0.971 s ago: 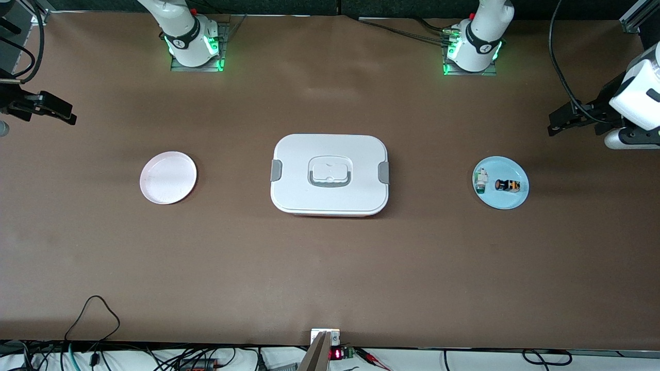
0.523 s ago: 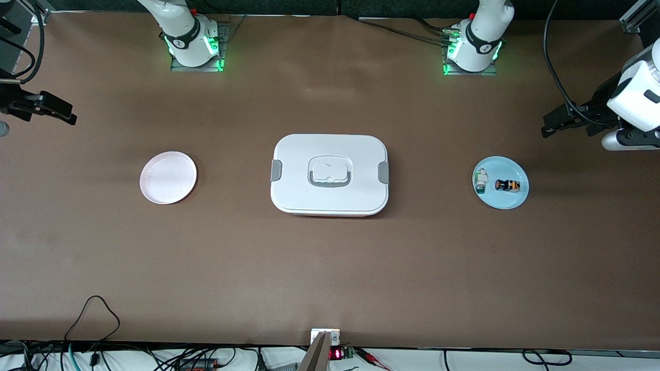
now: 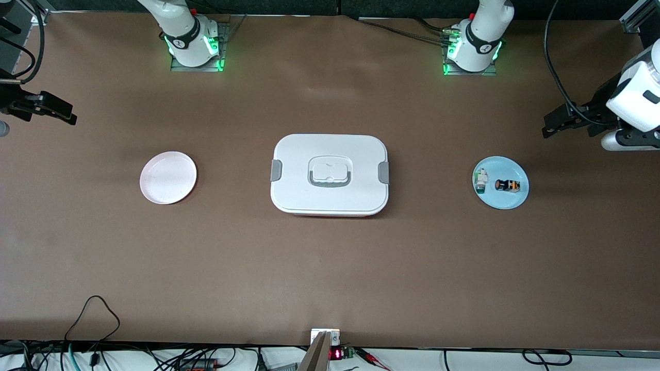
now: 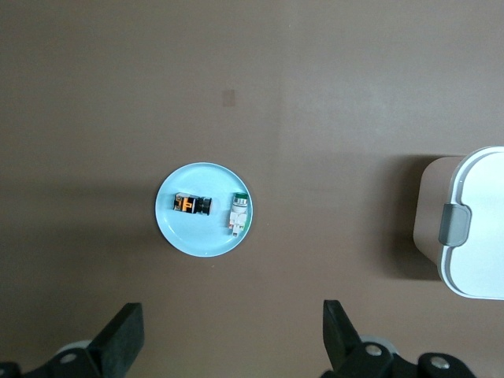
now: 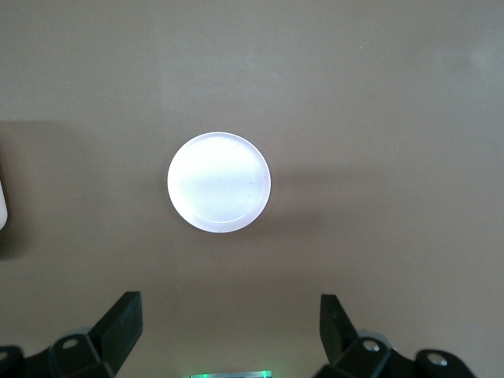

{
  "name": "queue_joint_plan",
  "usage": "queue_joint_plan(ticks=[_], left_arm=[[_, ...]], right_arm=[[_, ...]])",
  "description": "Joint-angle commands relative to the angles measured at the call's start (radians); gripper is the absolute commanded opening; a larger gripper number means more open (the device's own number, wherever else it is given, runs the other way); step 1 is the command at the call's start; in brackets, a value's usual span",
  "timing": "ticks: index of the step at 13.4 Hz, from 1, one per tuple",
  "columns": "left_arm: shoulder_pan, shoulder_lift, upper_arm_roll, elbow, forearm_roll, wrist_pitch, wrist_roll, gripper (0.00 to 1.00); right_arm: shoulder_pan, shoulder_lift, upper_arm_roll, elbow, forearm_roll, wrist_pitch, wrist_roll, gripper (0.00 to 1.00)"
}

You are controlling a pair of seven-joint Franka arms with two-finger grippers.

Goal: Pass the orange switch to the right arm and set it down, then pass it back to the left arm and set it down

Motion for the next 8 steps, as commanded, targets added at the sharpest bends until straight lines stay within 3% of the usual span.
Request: queue_joint_plan(ticks=[1,8], left_arm=[[0.010,-0.020,0.003,-0.024,0.018,0.007,0.026,1.00],[0.008,-0.012,0.001,-0.013,0.021,0.005,0.026,1.00]], right_arm=[[-0.009,-0.009,0.008,-0.007,0.014,-0.003,-0.003,1.00],[-0.008,-0.011,0.008,-0.003,0.016,0.003,0.000,1.00]])
